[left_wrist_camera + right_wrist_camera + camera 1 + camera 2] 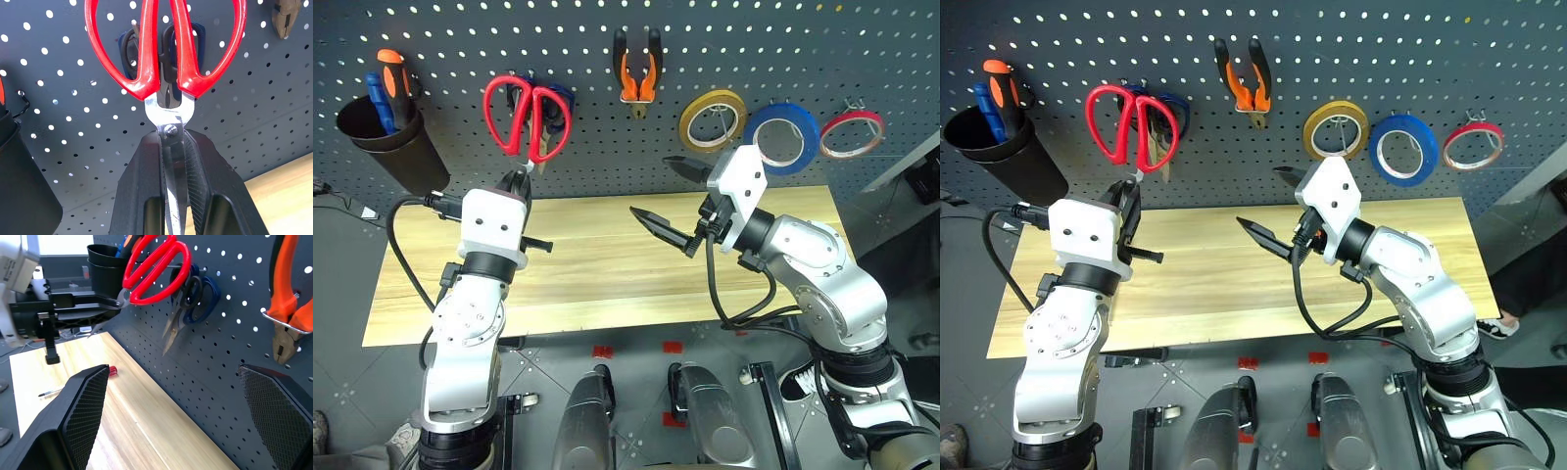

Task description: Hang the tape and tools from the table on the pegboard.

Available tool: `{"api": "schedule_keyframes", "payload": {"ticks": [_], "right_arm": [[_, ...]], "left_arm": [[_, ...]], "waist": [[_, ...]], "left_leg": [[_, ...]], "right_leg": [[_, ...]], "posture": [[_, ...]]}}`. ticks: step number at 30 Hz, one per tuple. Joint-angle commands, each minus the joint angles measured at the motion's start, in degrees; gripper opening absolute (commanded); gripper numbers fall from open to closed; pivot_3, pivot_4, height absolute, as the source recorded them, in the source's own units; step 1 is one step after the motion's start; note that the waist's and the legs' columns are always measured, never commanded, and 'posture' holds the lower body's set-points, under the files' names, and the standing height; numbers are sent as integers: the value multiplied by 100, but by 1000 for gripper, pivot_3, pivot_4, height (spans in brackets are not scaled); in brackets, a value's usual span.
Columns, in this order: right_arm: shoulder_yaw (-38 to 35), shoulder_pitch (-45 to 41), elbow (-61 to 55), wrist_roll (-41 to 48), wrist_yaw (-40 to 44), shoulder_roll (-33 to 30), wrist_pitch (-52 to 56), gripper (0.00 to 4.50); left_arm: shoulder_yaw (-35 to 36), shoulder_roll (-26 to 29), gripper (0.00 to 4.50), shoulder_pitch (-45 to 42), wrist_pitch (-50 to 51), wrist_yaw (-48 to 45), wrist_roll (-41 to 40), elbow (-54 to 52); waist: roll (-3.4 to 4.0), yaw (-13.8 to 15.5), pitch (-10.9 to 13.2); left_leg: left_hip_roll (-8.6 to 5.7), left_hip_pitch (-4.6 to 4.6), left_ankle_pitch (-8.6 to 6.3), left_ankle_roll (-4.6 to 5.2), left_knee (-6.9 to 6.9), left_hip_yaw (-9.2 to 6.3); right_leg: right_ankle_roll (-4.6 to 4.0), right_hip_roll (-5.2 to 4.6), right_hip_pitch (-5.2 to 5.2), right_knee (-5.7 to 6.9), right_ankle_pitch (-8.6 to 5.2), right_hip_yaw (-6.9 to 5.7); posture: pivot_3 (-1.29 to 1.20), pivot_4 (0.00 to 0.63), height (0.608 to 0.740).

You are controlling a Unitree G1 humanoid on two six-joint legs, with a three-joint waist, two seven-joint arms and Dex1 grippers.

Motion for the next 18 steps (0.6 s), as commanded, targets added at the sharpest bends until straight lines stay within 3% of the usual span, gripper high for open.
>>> {"api": "schedule_keyframes", "payload": {"ticks": [1, 5, 12, 18], "right_arm": [[-4, -231, -89, -17, 30, 111, -209, 4500], [14, -329, -56, -20, 59, 207, -236, 4500], [118, -241, -41, -72, 67, 294, -243, 4500], [316, -30, -81, -210, -112, 331, -23, 4500]], "left_arm": [[-100, -2, 280, -163, -87, -33, 65, 221], [-92, 25, 280, -120, -22, -55, 65, 369], [-71, -65, 2542, 41, 55, -138, -86, 474], [206, -234, 4424, 573, 527, -575, -851, 691]], "waist": [[0, -7, 0], [0, -17, 0], [0, -9, 0], [1, -17, -1]], "left_leg": [[0, 0, 0, 1, 0, 0], [2, 2, 1, -1, -1, 0], [1, 2, 1, -2, 3, 0], [4, 5, 2, -4, 0, -1]], "right_leg": [[-1, 0, 0, 0, 1, 0], [-2, 1, 0, 0, 2, 0], [-3, -1, 2, 0, 3, -1], [-3, 0, 2, 1, 3, -2]], "posture": [[-199, 349, 740], [-204, 351, 740], [-192, 352, 740], [-188, 355, 740]]}}
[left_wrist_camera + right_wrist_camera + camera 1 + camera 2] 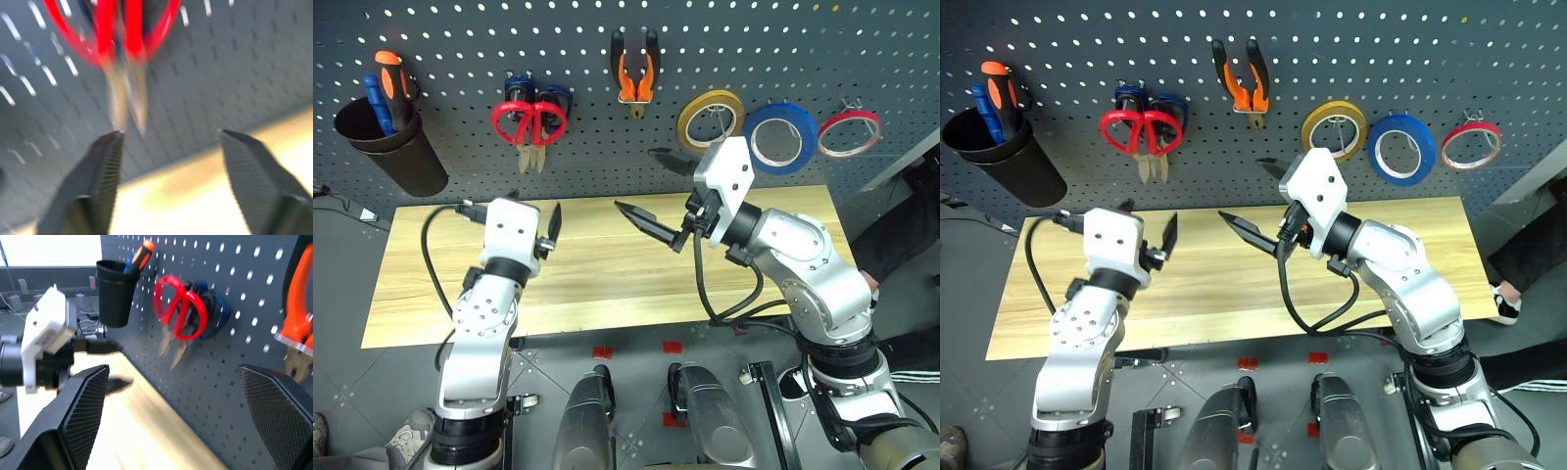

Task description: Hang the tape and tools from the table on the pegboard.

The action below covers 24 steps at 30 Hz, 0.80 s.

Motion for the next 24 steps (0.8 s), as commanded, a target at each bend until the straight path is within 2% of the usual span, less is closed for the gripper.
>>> {"api": "schedule_keyframes", "payload": {"ticks": [1, 8, 10, 12, 15, 18, 24], "right_arm": [[90, 62, -194, -58, -173, 72, 224, 4500], [732, 19, -237, -240, -571, 289, 1439, 4500], [987, -172, -250, -210, -693, 393, 2191, 4500], [1037, -434, -199, -136, -859, 652, 2754, 4500], [916, -738, -161, -78, -1029, 972, 3198, 4500], [950, -1066, 99, -127, -1152, 1306, 3395, 4500], [970, -1358, 150, -116, -1190, 1510, 3611, 4500]], "left_arm": [[398, -40, 4424, 132, 329, -175, -465, 47], [1588, 431, 4424, 51, 879, -438, -1234, 1072], [1797, 832, 4424, -112, 1047, -676, -1367, 1584], [1875, 1261, 4424, -299, 1206, -965, -1479, 2113], [1931, 1584, 4424, -559, 1230, -1121, -1608, 2578], [1800, 1989, 4424, -1134, 1015, -1351, -1517, 3603], [1662, 2169, 4424, -1912, 941, -1639, -1620, 4887]], "waist": [[0, 10, 0], [1, 2, 1], [5, 15, 10], [11, 18, 30], [22, 24, 68], [23, 42, 168], [16, 38, 363]], "left_leg": [[0, 0, -1, 2, 2, -2], [1, 7, -7, 14, 8, -3], [0, 6, -7, 14, 8, -4], [0, 6, -7, 15, 9, -2], [0, 6, -7, 16, 8, 3], [0, 6, -7, 15, 6, 6], [-1, -8, 2, 1, 2, 33]], "right_leg": [[0, 0, 0, 2, 0, -2], [-3, 1, -5, 24, 1, -1], [-3, 1, -7, 27, 1, -1], [-3, 0, -12, 34, 1, 2], [-3, 0, -24, 47, 1, 11], [-4, -1, -32, 50, 1, 13], [-10, -6, -62, 56, -3, 32]], "posture": [[-188, 358, 740], [-182, 384, 740], [-169, 406, 740], [-163, 428, 740], [-159, 463, 740], [-155, 493, 740], [-157, 542, 740]]}}
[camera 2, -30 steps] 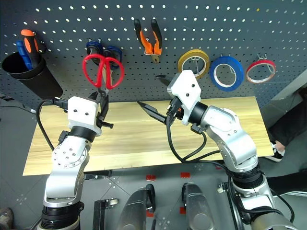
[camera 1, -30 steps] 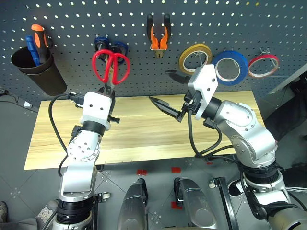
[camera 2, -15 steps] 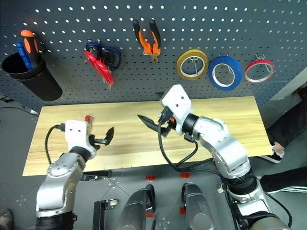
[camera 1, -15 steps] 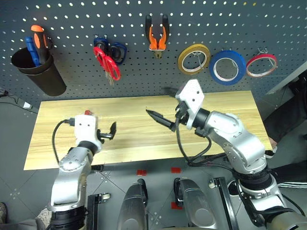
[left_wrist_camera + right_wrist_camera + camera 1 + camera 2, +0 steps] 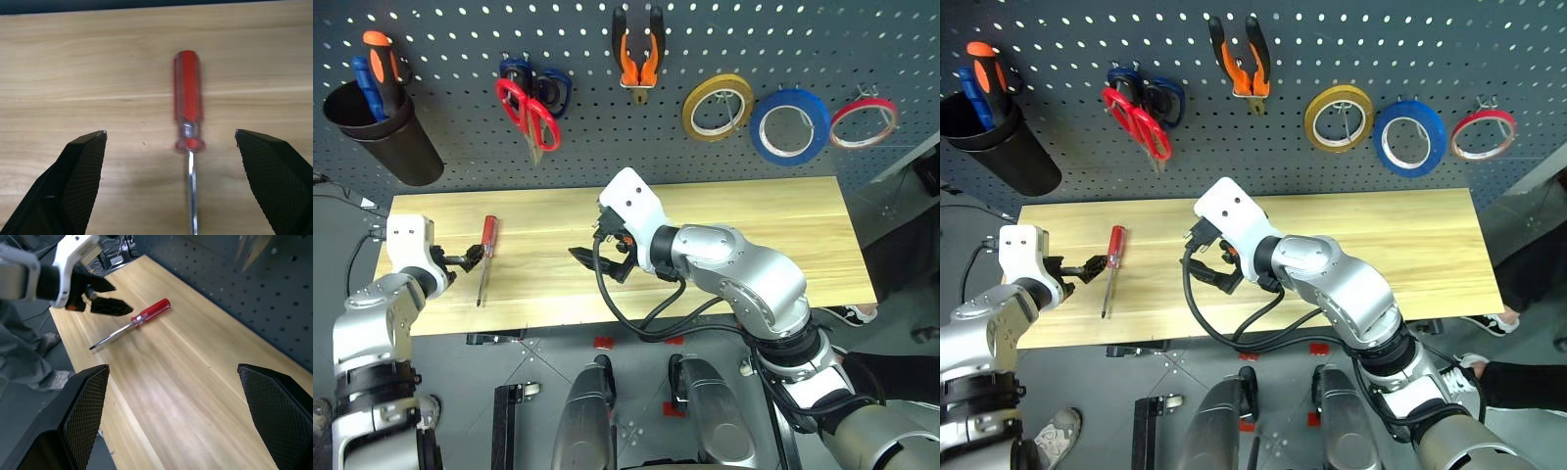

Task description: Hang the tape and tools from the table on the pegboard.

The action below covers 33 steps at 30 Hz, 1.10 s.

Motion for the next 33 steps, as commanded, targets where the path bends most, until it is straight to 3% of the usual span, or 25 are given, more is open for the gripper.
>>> {"api": "schedule_keyframes", "payload": {"ticks": [1, 13, 16, 26, 33], "right_arm": [[-9, -176, -160, 59, -41, 144, 94, 4500], [-162, -406, -140, 152, -28, 283, 353, 4500], [-223, -438, -80, 149, 27, 218, 309, 4500], [-435, -473, 20, 205, 308, -6, 63, 4500], [-370, -117, -296, 222, 644, -579, -478, 4500]], "left_arm": [[34, 67, 4424, -296, -100, -139, -90, 644], [-905, 267, 4424, -1447, -834, -591, 555, 2822], [-898, 335, 3820, -1438, -807, -602, 561, 2861], [-746, 630, 837, -725, -614, -685, 474, 2099], [-403, 473, 843, 147, -1027, -488, 317, 658]], "waist": [[-10, -5, 64], [7, -32, 192], [8, -34, 192], [1, -35, 182], [-48, -23, 137]], "left_leg": [[1, 0, 2, -2, -3, 1], [6, -2, 3, -5, -7, 15], [6, -2, 4, -7, -7, 17], [9, -2, 6, -11, -9, 18], [7, -9, 5, -13, -11, 15]], "right_leg": [[-1, 0, 0, -5, -1, -1], [-5, 0, -13, -2, -3, 1], [-4, 0, -15, 0, -4, 2], [-4, -2, -15, -2, -4, -1], [-5, -6, -13, -16, -3, -4]], "posture": [[-157, 542, 740], [-176, 555, 740], [-179, 541, 740], [-186, 462, 740], [-199, 371, 740]]}}
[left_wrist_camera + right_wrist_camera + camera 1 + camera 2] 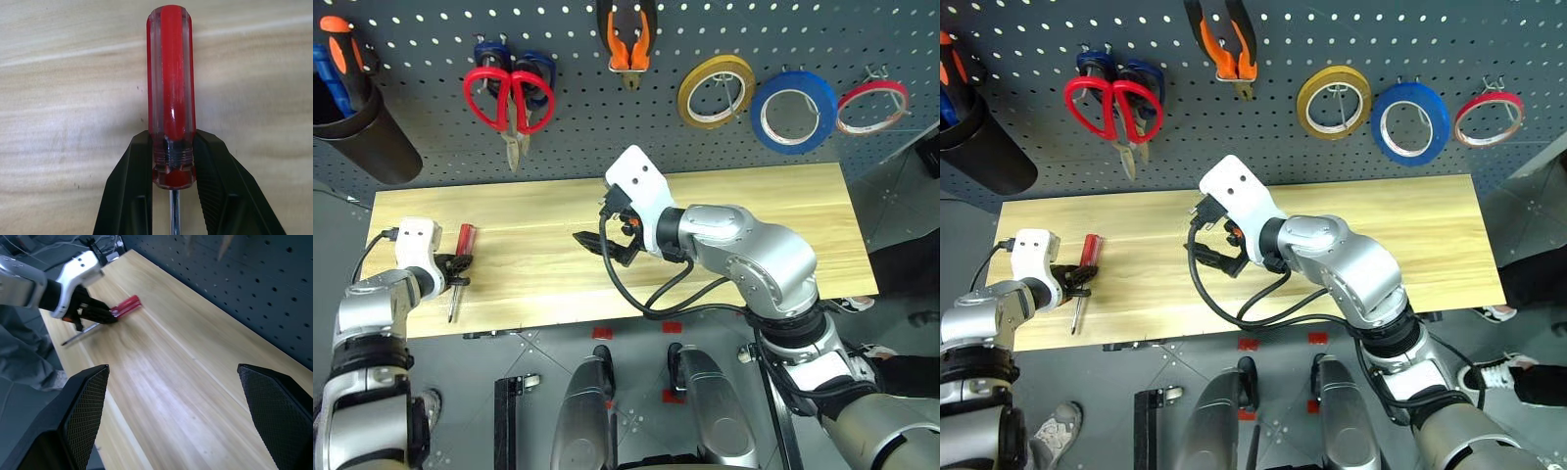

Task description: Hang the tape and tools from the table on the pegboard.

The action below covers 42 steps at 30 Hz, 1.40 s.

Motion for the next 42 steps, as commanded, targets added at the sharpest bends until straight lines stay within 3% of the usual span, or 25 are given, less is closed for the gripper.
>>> {"api": "schedule_keyframes", "payload": {"ticks": [1, 5, 12, 16, 22, 34, 39, 42], "right_arm": [[-14, 143, -471, 102, 256, -189, -453, 4500], [65, 306, -404, -20, 460, -353, -1192, 4500], [-258, 492, -621, 554, 1142, -520, -1619, 4500], [-236, 550, -609, 710, 1574, -744, -1876, 4500], [-250, 465, -277, 755, 1992, -881, -2259, 4500], [-711, 58, 303, 1149, 2441, -910, -2437, 4500], [-785, -21, 454, 1216, 2390, -858, -2397, 4500], [-827, -116, 531, 1279, 2244, -755, -2257, 4500]], "left_arm": [[344, -66, 843, 422, -327, 173, -130, -855], [464, -201, 843, 652, -894, 302, -144, -1290], [708, -436, 843, 1248, -1934, 591, -94, -2764], [844, -659, 843, 1978, -1855, 1008, 59, -4158], [1022, -876, 843, 2402, -1905, 1499, 318, -5197], [1030, -487, 843, 1073, -1547, 1561, 154, -5703], [1122, -288, 843, -160, -998, 1586, -334, -5457], [1236, -93, 843, -905, -1021, 1435, -585, -4762]], "waist": [[-16, 4, -11], [-56, 5, -68], [-67, -2, -234], [-72, -11, -289], [-76, 38, -450], [-96, 236, -734], [-100, 283, -784], [-101, 294, -809]], "left_leg": [[0, -3, 0, 0, 0, -1], [-2, -11, 1, -2, 2, -15], [-3, -26, 1, -2, 1, -25], [-4, -26, 0, -1, 0, -27], [-1, -31, 1, -1, 3, -46], [-4, -31, 5, -5, 17, -51], [-3, -32, 10, -13, 21, -58], [-5, -30, 12, -16, 26, -57]], "right_leg": [[0, -1, 0, -4, 0, -1], [0, -2, 1, -7, 1, -17], [0, -4, 11, -34, 4, -35], [3, -4, 19, -45, 7, -36], [3, 0, 21, -41, 7, -58], [0, 4, 29, -31, 14, -60], [0, 8, 29, -27, 14, -66], [0, 8, 27, -7, 14, -63]], "posture": [[-199, 364, 740], [-201, 329, 740], [-180, 303, 740], [-148, 290, 740], [-89, 250, 740], [-50, 218, 740], [-46, 211, 740], [-45, 204, 740]]}}
